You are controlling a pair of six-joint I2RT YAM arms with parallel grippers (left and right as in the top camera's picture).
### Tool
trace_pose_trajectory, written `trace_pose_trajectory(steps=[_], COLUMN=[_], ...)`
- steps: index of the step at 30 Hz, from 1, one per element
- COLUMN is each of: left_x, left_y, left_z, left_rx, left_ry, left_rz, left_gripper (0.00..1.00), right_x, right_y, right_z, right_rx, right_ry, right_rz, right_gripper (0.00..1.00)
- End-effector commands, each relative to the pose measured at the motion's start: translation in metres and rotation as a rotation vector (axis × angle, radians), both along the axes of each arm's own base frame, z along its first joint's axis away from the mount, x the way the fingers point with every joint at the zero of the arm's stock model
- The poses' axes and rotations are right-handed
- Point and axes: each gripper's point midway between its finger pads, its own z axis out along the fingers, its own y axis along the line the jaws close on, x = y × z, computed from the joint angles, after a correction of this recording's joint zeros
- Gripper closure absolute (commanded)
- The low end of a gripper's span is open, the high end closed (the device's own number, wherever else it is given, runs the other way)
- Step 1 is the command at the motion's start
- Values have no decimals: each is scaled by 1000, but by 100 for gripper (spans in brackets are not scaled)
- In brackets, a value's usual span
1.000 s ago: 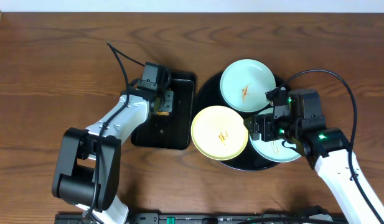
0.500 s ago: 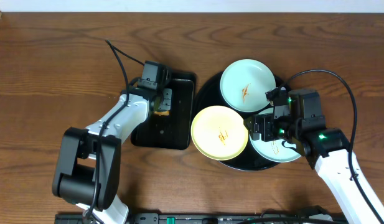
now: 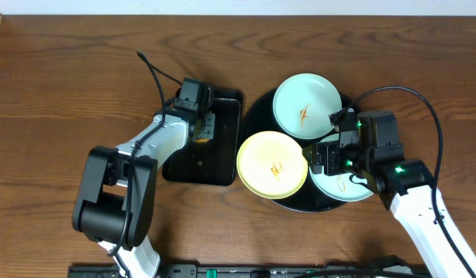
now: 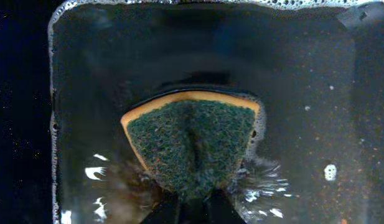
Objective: Clean dirty plates on tray and stack at the side
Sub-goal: 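Grasp the green-orange sponge with the left gripper and lift it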
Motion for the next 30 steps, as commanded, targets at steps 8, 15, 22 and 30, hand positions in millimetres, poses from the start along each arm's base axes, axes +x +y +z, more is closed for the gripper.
trace_pose_trajectory(steps=[8,15,22,30], left_x=[6,-7,-15,-19], left_y=[-2,-13,-11,-10], left_z=[76,53,9,-8], left_rx=[-48,-108,-80,-69], left_ry=[-145,-61,50,93], left_rz=[20,-2,9,11], left_gripper=[92,92,92,92], right_x=[2,3,1,-1], right_y=[4,4,4,3], right_z=[2,3,2,0], right_rx=[8,8,7,5], right_ry=[7,5,13,23], right_rz=[1,2,1,1], right_gripper=[18,17,17,18])
